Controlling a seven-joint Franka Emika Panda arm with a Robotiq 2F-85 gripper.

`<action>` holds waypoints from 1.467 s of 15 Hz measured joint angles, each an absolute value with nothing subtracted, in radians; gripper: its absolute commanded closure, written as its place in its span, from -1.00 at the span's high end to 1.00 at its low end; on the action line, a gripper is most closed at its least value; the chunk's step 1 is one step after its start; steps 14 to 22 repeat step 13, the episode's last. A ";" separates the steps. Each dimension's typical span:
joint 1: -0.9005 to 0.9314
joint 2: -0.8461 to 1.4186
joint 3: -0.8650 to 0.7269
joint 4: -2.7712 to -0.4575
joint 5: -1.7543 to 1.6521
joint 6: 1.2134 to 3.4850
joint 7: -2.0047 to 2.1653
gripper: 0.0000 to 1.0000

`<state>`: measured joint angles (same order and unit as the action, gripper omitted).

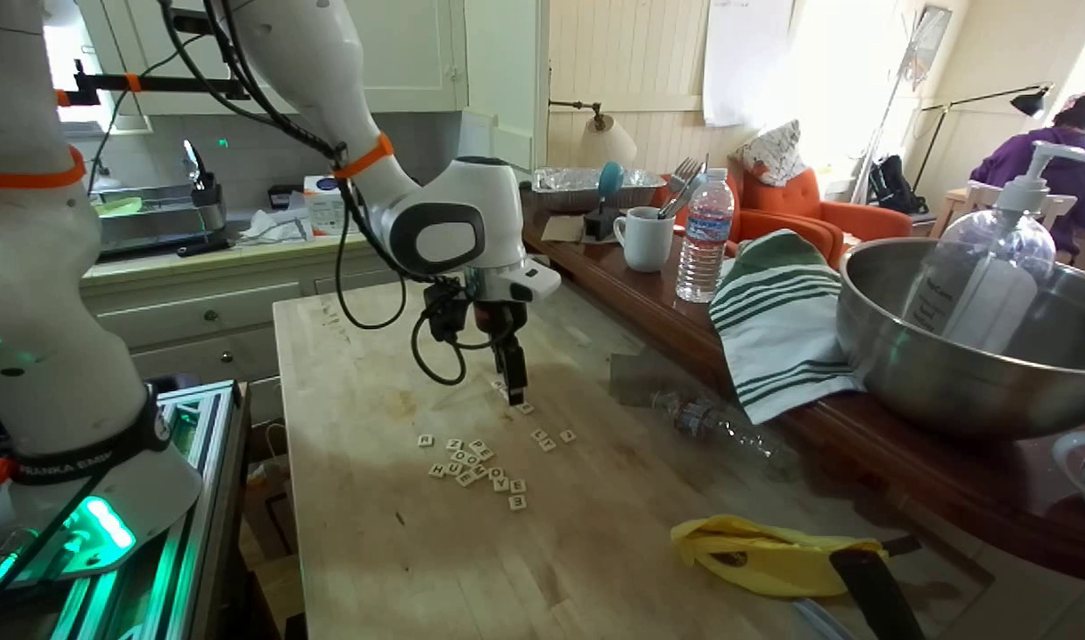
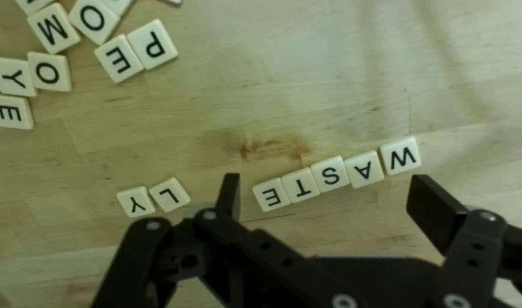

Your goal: Replace the letter P with W and remove the letter L from the pile of letters on the left to spell the word WASTE

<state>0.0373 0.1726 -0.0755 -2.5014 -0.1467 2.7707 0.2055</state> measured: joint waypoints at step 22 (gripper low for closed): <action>0.041 0.175 -0.057 -2.485 -0.193 2.759 0.119 1.00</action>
